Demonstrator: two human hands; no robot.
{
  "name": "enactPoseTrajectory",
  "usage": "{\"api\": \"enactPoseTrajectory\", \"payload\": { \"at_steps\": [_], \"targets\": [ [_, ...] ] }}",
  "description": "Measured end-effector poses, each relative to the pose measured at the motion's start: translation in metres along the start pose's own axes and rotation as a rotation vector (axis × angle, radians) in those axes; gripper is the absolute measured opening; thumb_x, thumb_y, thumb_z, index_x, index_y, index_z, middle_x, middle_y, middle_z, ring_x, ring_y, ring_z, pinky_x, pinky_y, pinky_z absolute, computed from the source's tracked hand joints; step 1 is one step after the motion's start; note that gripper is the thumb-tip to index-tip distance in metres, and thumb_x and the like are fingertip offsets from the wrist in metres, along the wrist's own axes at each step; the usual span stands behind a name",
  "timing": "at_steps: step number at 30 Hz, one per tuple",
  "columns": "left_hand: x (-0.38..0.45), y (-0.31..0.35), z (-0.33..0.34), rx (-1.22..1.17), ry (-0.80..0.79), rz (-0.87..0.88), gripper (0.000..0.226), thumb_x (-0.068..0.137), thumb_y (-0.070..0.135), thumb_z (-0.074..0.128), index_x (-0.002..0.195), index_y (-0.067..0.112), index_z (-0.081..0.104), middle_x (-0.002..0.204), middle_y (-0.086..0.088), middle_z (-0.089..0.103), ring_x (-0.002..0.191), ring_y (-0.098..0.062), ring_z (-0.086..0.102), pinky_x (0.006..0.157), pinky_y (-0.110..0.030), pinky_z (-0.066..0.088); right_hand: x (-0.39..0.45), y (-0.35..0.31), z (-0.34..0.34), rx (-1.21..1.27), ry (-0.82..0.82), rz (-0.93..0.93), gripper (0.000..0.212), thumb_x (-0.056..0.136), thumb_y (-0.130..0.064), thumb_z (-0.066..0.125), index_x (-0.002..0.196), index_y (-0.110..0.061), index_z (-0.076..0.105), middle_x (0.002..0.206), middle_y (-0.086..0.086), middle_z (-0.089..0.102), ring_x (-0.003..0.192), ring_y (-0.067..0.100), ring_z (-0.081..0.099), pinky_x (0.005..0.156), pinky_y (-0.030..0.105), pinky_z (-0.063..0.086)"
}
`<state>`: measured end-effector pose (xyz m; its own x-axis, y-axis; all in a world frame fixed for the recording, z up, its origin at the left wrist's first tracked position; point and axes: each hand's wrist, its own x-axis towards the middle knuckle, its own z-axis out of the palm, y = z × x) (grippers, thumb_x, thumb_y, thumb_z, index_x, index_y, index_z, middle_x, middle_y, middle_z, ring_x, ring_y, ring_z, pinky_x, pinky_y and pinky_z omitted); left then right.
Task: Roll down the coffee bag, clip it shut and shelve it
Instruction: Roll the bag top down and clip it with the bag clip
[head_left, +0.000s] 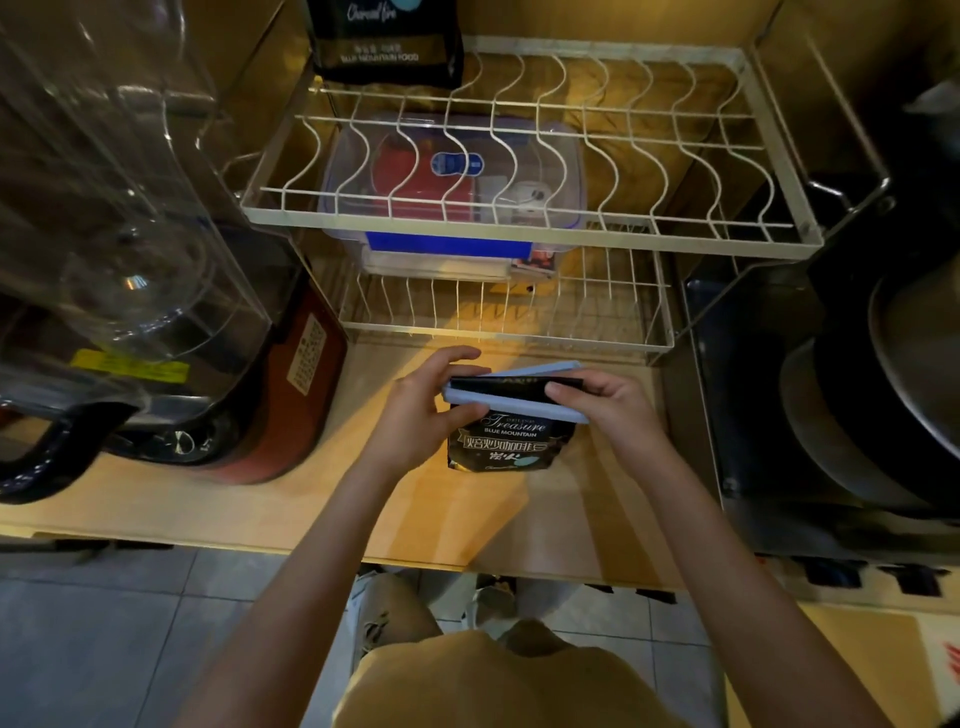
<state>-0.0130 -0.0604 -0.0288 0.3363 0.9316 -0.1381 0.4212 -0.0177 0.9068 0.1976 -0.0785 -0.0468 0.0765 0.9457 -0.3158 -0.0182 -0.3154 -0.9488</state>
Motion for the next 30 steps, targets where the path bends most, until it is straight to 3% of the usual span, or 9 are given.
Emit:
{"api": "enactPoseTrajectory", "payload": {
  "at_steps": [3, 5, 8, 11, 14, 19, 21, 25, 30],
  "targets": [
    [0.002, -0.002, 0.000, -0.033, 0.014, -0.004, 0.049, 0.076, 0.009, 0.066, 0.115, 0.033, 0.047, 0.110, 0.015, 0.060, 0.110, -0.006, 0.054, 0.093, -0.039, 0.050, 0.000, -0.004, 0.006, -0.074, 0.080, -0.064, 0.011, 0.073, -0.011, 0.072, 0.078, -0.020, 0.071, 0.086, -0.009, 0.063, 0.082, 0.003, 0.060, 0.066, 0.007, 0.048],
    [0.003, -0.002, -0.001, -0.014, 0.011, 0.017, 0.048, 0.076, 0.010, 0.066, 0.114, 0.034, 0.049, 0.106, 0.022, 0.058, 0.108, -0.004, 0.054, 0.092, -0.036, 0.051, -0.002, -0.006, 0.008, -0.260, 0.144, -0.125, 0.015, 0.073, -0.016, 0.073, 0.088, -0.013, 0.071, 0.092, -0.004, 0.051, 0.097, 0.013, 0.050, 0.083, 0.018, 0.044],
    [0.005, -0.004, -0.002, 0.004, 0.008, 0.052, 0.046, 0.075, 0.009, 0.067, 0.110, 0.035, 0.052, 0.102, 0.025, 0.058, 0.104, -0.003, 0.056, 0.087, -0.031, 0.051, -0.007, -0.007, 0.005, -0.606, 0.195, -0.263, 0.020, 0.075, -0.030, 0.071, 0.092, -0.019, 0.072, 0.106, -0.005, 0.043, 0.108, 0.011, 0.028, 0.093, 0.029, 0.027],
    [0.007, -0.006, -0.003, 0.032, 0.013, 0.084, 0.042, 0.074, 0.009, 0.069, 0.104, 0.037, 0.056, 0.100, 0.025, 0.059, 0.101, 0.000, 0.057, 0.085, -0.021, 0.049, -0.010, -0.013, -0.003, -0.486, 0.005, -0.204, 0.015, 0.078, -0.029, 0.068, 0.093, -0.031, 0.068, 0.124, -0.009, 0.043, 0.118, 0.009, 0.031, 0.103, 0.037, 0.030],
    [0.008, -0.006, -0.004, 0.065, 0.010, 0.112, 0.042, 0.074, 0.008, 0.069, 0.100, 0.039, 0.057, 0.098, 0.026, 0.058, 0.098, 0.008, 0.055, 0.081, -0.007, 0.046, -0.011, -0.019, -0.011, -0.387, -0.200, -0.151, 0.031, 0.077, -0.017, 0.069, 0.106, -0.027, 0.060, 0.118, -0.009, 0.051, 0.111, 0.004, 0.048, 0.100, 0.037, 0.044],
    [0.009, -0.004, -0.007, 0.102, 0.001, 0.113, 0.040, 0.074, 0.008, 0.068, 0.105, 0.032, 0.058, 0.096, 0.022, 0.058, 0.095, 0.007, 0.055, 0.077, -0.005, 0.046, -0.012, -0.021, -0.020, -0.298, -0.247, -0.153, 0.063, 0.074, -0.008, 0.071, 0.126, -0.032, 0.045, 0.114, -0.023, 0.052, 0.105, -0.007, 0.054, 0.082, 0.016, 0.052],
    [0.008, -0.002, -0.007, 0.116, -0.006, 0.116, 0.040, 0.075, 0.008, 0.067, 0.107, 0.029, 0.058, 0.097, 0.019, 0.059, 0.095, 0.007, 0.055, 0.076, -0.004, 0.046, -0.010, -0.022, -0.022, -0.338, -0.218, -0.128, 0.069, 0.071, -0.010, 0.073, 0.130, -0.029, 0.043, 0.117, -0.019, 0.055, 0.105, -0.008, 0.054, 0.085, 0.019, 0.050],
    [0.010, 0.000, -0.007, 0.151, 0.015, 0.134, 0.039, 0.073, 0.005, 0.069, 0.108, 0.021, 0.061, 0.098, 0.012, 0.061, 0.090, 0.007, 0.055, 0.074, 0.000, 0.043, -0.005, -0.026, -0.024, -0.659, -0.134, -0.111, 0.057, 0.071, -0.023, 0.074, 0.124, -0.025, 0.051, 0.129, 0.001, 0.056, 0.119, 0.017, 0.048, 0.094, 0.042, 0.045],
    [0.011, 0.001, -0.009, 0.253, 0.009, 0.170, 0.036, 0.074, 0.006, 0.069, 0.108, 0.013, 0.062, 0.098, 0.010, 0.061, 0.089, 0.002, 0.056, 0.073, -0.002, 0.045, -0.003, -0.027, -0.022, -0.702, -0.087, -0.213, 0.046, 0.072, -0.025, 0.073, 0.115, -0.015, 0.060, 0.119, 0.006, 0.064, 0.107, 0.011, 0.053, 0.090, 0.034, 0.046]
  ]
}}
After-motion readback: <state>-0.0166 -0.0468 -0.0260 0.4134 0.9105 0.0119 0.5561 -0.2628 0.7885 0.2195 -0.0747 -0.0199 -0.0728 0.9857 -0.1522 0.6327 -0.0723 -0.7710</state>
